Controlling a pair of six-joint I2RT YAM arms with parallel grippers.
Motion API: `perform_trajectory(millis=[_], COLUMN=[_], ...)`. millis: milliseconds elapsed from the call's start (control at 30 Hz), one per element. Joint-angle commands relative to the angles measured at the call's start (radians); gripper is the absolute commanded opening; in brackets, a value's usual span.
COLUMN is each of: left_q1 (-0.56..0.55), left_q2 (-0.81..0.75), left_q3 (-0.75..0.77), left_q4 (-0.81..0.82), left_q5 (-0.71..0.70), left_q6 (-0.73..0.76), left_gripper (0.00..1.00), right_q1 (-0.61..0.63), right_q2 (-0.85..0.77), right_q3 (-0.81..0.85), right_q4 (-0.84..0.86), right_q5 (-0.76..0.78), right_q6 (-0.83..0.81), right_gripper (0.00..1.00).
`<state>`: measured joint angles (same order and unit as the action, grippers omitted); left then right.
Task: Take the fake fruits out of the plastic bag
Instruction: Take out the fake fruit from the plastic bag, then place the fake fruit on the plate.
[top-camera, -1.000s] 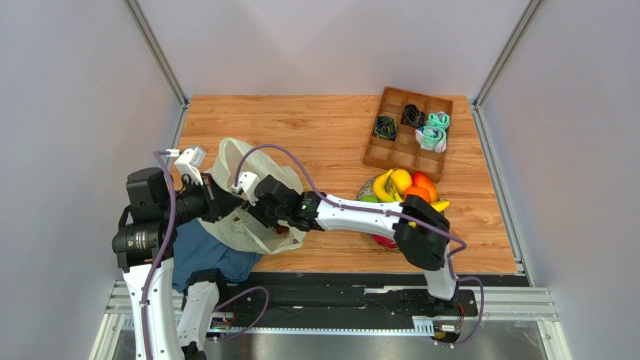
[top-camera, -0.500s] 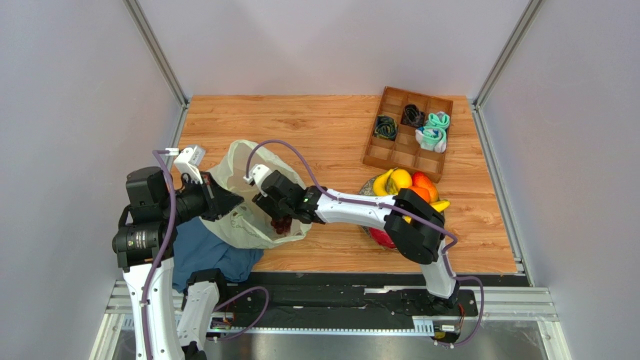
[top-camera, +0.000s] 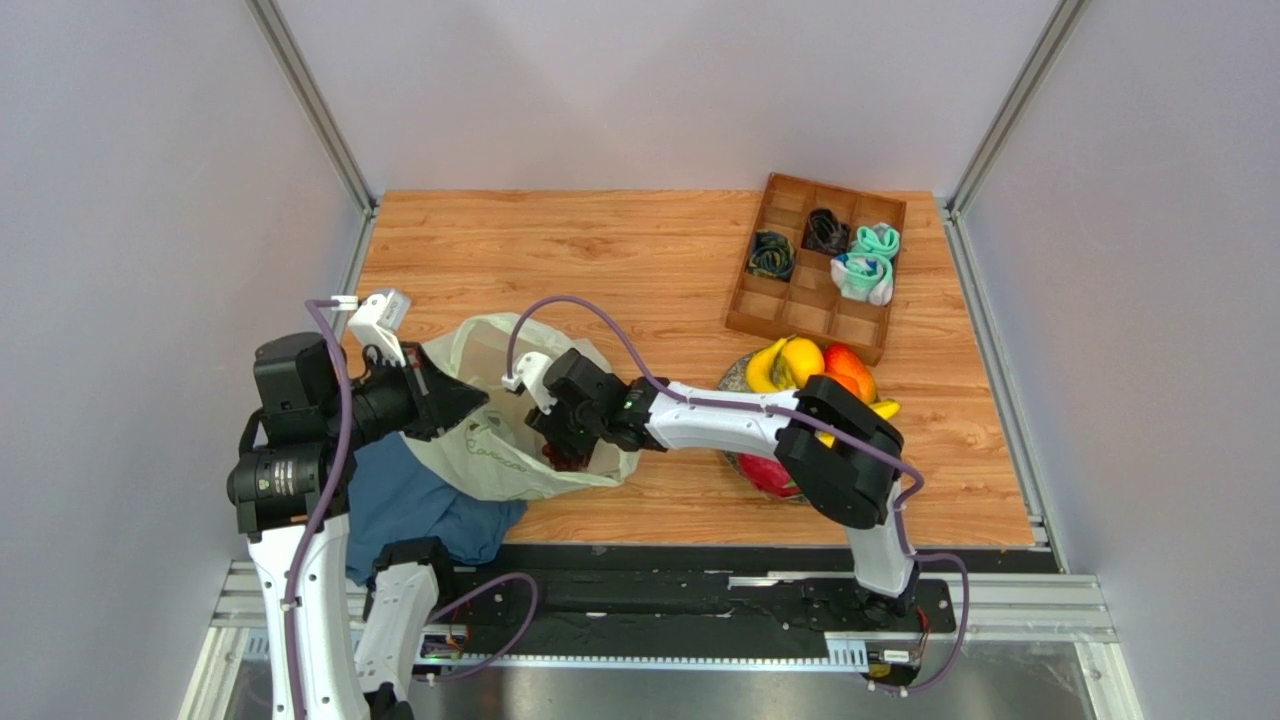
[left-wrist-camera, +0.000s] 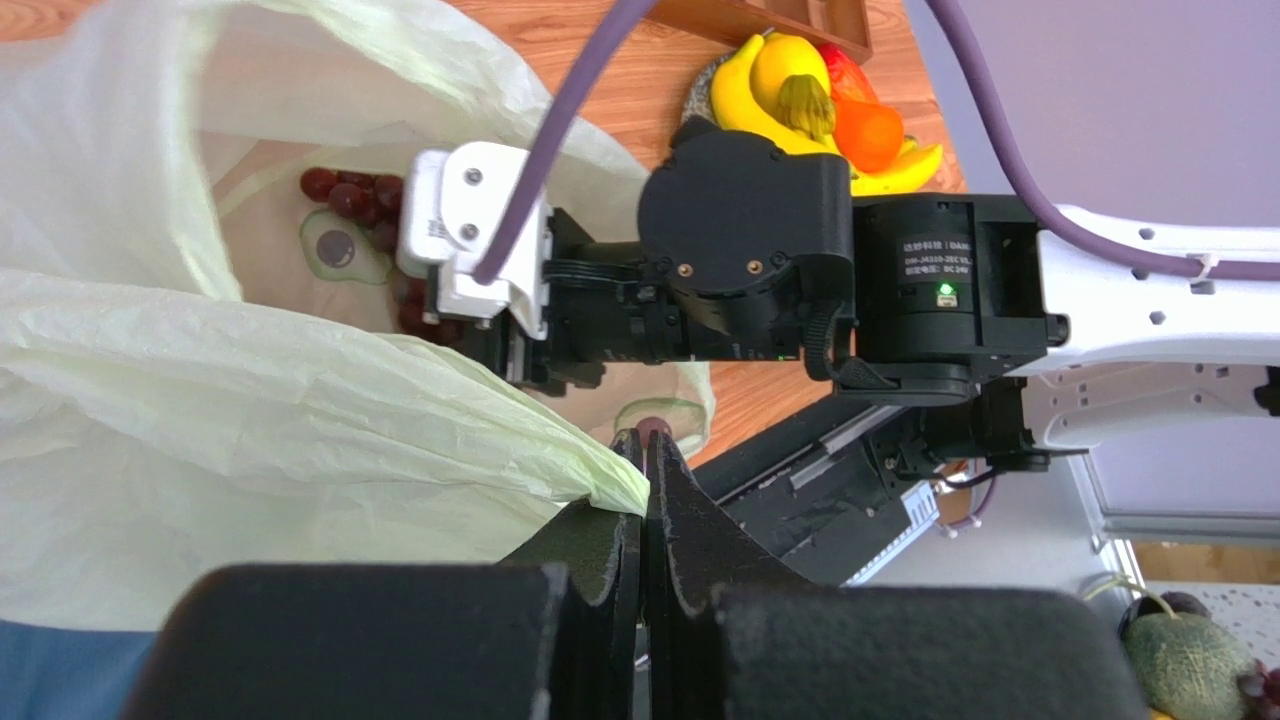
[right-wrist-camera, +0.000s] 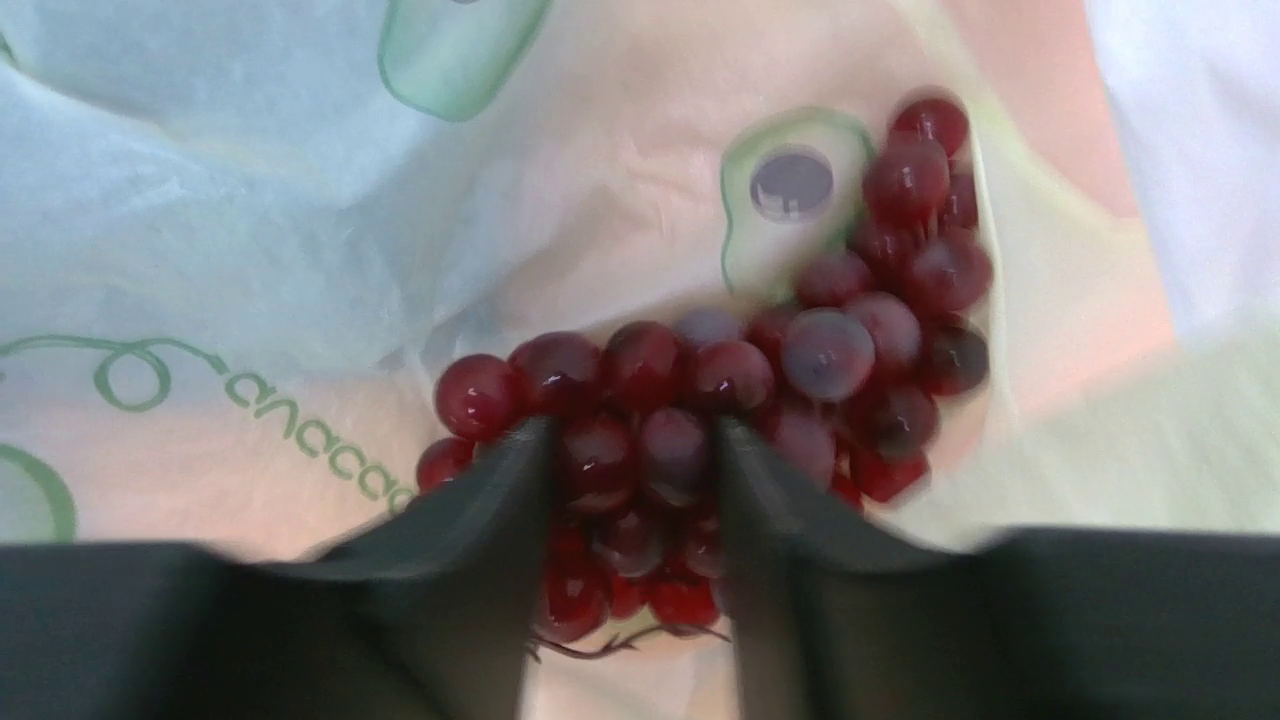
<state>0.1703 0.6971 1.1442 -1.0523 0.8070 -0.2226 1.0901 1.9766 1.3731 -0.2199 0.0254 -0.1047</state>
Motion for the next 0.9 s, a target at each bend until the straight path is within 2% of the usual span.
perform_trajectory(millis=[0,33,67,200,433,633,733,867], left_q1=[0.005,0.005,0.005,0.005,0.006,0.005,0.005,0.005], left_q2=[-0.005,-0.007,-0.007,-0.008,0.002,0.034,0.071,0.137], left_q3=[-0.006,-0.006,-0.001,-0.001,-0.032,-0.037,-0.046,-0.078], left_q4=[0.035,0.032,0.032,0.031,0.057,0.098,0.159,0.253], left_q5=[0.018,0.015,0.012,0.008,0.006,-0.003,0.018,0.083], left_q6=[-0.014,-0.012,-0.011,-0.006,-0.02,-0.04,-0.069,-0.133], left_gripper=[0.0,0.0,0.0,0.0,0.0,0.0,0.0,0.0], right_q1=[0.004,0.005,0.004,-0.013,-0.113,-0.122,-0.124,-0.121], right_q2=[0.079,0.08,0.065,-0.054,-0.318,-0.491,-0.536,-0.515], right_q3=[0.118,0.129,0.133,0.135,0.147,0.086,0.095,0.153], right_q4=[-0.021,-0.021,-0.019,-0.035,-0.113,-0.116,-0.092,-0.013], right_q5=[-0.049,-0.032,0.006,-0.012,-0.205,-0.352,-0.516,-0.532], right_q6=[-0.079,-0.084,-0.092,-0.147,-0.05,-0.024,0.005,0.097], right_gripper=[0.21,0.0,0.0,0.0,0.0,0.0,0.0,0.0])
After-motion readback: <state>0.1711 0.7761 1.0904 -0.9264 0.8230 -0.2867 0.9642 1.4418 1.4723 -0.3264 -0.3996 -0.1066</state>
